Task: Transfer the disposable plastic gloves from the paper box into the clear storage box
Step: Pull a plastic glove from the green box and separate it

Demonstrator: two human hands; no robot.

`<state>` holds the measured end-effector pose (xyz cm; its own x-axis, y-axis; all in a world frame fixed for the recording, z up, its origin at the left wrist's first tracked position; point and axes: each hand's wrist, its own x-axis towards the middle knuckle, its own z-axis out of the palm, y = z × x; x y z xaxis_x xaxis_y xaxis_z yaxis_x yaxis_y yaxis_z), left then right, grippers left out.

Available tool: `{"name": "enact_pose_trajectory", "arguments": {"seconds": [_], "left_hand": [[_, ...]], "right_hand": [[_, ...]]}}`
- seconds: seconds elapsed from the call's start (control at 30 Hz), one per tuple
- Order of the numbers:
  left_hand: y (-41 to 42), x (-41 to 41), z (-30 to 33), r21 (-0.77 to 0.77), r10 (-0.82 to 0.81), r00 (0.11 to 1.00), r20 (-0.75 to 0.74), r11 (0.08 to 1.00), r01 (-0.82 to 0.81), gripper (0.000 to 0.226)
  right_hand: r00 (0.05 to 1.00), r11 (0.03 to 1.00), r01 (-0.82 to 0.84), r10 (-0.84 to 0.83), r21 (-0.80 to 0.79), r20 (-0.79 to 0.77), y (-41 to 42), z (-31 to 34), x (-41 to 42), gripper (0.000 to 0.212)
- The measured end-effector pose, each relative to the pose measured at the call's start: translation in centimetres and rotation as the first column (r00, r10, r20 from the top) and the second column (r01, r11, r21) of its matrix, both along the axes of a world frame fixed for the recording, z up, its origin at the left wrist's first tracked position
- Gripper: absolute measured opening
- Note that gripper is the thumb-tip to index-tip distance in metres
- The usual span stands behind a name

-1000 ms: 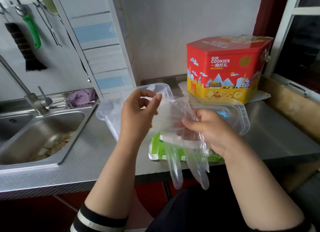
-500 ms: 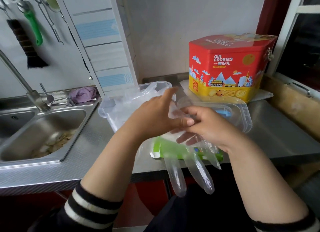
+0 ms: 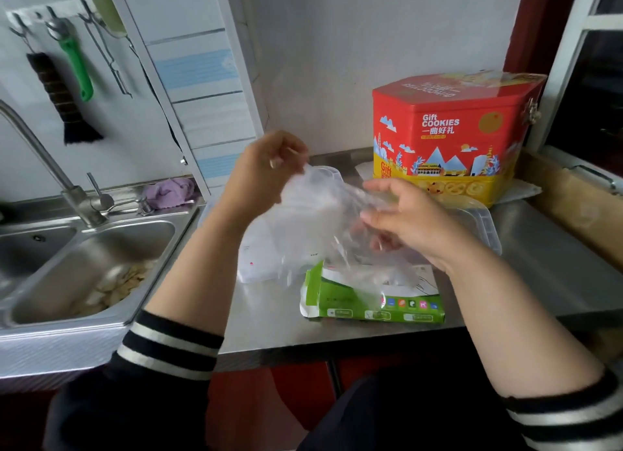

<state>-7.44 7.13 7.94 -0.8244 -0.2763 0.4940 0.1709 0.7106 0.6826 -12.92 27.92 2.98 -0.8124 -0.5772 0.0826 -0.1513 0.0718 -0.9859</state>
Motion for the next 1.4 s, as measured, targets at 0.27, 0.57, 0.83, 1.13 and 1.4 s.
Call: {"name": "enact_pose_trajectory", "arguments": {"seconds": [0.27,0.57,0.83,1.13,1.4], "left_hand": [[-7.8,-5.3,-0.4,0.054,0.514,0.852,0.098,0.852,-0.520,0.016],[-9.1,-4.7,-3.2,-0.530,0.707,0.635,0.312,0.684,-0.501,0.037],[-8.3,-3.3,-2.1,-0.740,0.783,0.569,0.249,0.533,-0.410,0.036],[4.5,1.2,-5.8,-0.374,-0.055,0.986,-0.157,0.927,-0.008,0.044],[6.6,1.5,-15.0,-0.193,-0.098,0.949,0.299,0.968,0.161,0.090]], "right_hand": [[0.964,0.971,0.239,-0.234,0.024,-0.124,-0.3,-0.9,-3.1,0.033],[0.960,0.949,0.199,-0.138,0.245,-0.245,1.0,-3.6,-2.0,0.026],[0.942,0.893,0.157,-0.007,0.422,-0.337,1.6,-4.4,-0.7,0.024],[0.955,0.786,0.149,0.044,0.600,-0.295,1.8,-5.9,-0.2,0.018],[0.893,0.843,0.232,0.013,0.485,-0.450,0.6,-7.2,0.8,0.006]]}}
